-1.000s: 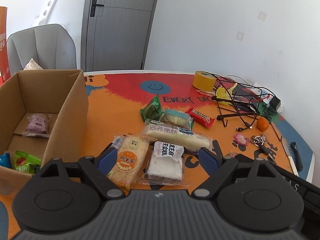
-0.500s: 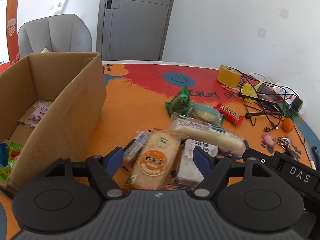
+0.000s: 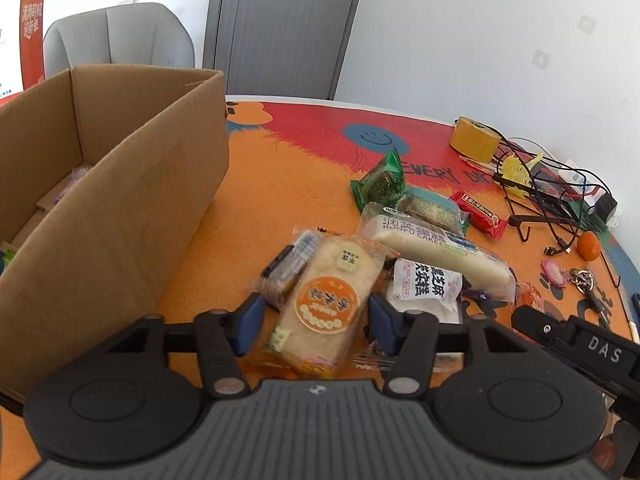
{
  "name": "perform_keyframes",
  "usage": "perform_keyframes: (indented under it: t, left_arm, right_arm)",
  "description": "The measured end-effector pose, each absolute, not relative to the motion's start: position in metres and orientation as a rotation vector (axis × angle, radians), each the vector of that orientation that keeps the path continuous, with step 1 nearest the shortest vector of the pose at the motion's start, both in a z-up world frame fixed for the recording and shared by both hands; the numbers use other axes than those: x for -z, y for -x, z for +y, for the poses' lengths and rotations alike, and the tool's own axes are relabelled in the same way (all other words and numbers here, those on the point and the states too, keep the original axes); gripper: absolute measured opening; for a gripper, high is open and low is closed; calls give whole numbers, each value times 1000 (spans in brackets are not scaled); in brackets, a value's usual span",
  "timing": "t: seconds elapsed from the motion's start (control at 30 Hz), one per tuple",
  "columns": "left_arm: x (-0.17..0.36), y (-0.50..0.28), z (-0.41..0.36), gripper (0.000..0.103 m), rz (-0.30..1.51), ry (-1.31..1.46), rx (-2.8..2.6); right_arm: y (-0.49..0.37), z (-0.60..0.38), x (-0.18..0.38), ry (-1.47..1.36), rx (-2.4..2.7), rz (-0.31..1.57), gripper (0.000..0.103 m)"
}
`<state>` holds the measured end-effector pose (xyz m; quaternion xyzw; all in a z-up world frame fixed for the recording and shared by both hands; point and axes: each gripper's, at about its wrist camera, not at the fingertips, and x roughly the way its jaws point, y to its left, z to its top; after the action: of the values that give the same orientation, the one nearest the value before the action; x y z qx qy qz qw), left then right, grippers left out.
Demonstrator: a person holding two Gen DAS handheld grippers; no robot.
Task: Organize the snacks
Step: 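Grasp the bread loaf packet with the left gripper while the right closes on the orange packet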
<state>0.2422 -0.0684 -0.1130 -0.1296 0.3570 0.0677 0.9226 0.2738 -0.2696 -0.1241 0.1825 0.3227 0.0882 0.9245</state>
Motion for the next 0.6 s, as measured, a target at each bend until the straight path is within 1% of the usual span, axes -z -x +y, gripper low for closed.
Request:
perform_keyframes:
  t: [0.03, 0.13, 0.37, 0.4, 0.47, 0.53, 0.6]
  left_arm:
    - [113, -242, -69, 44, 739, 268, -135]
    - [113, -239, -72, 35, 746, 269, -113]
    - [114, -236, -77, 36, 739, 239, -107]
    - [114, -236, -78, 38, 736, 230, -109]
    - [116, -237, -82, 39, 728, 210, -109]
    - [117, -237, -84, 40, 723, 191, -110]
    - [117, -237, -84, 40, 720, 185, -109]
  right_arm:
    - [-271, -271, 124, -373, -182, 659, 35]
    - [-264, -277, 126, -382, -188, 651, 35]
    - [-253, -287, 126, -387, -188, 651, 35]
    - [-253, -287, 126, -381, -186, 654, 37]
    - [-255, -284, 124, -366, -176, 657, 39]
    - [-258, -279, 123, -346, -164, 656, 46]
    - [-259, -275, 123, -320, -155, 650, 48]
